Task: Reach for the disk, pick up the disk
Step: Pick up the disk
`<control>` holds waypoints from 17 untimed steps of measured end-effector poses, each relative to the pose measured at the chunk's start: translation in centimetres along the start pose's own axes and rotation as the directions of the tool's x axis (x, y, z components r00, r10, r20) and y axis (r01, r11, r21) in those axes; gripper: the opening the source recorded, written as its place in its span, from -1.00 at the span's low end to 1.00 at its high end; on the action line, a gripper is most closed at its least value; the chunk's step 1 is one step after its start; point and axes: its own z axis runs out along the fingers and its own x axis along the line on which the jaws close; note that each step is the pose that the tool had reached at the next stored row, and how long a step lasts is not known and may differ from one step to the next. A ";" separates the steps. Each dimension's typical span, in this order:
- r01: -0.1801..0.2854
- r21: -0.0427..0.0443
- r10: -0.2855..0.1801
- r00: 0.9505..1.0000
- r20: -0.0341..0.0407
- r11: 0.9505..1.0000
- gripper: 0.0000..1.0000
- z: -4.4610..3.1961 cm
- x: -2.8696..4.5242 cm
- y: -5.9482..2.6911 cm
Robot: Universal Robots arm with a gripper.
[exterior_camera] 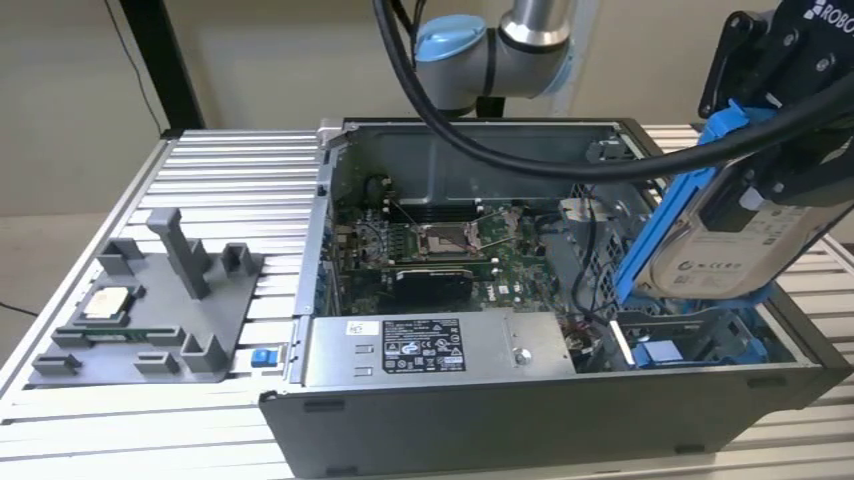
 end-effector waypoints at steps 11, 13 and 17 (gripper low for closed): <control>0.000 0.000 0.000 1.000 0.000 1.000 -1.00 0.04 -0.14 -1.87; 0.000 0.000 0.000 1.000 0.000 1.000 -1.00 0.04 -0.16 -2.26; 0.000 0.000 0.000 1.000 0.000 1.000 -1.00 0.05 -0.21 -3.02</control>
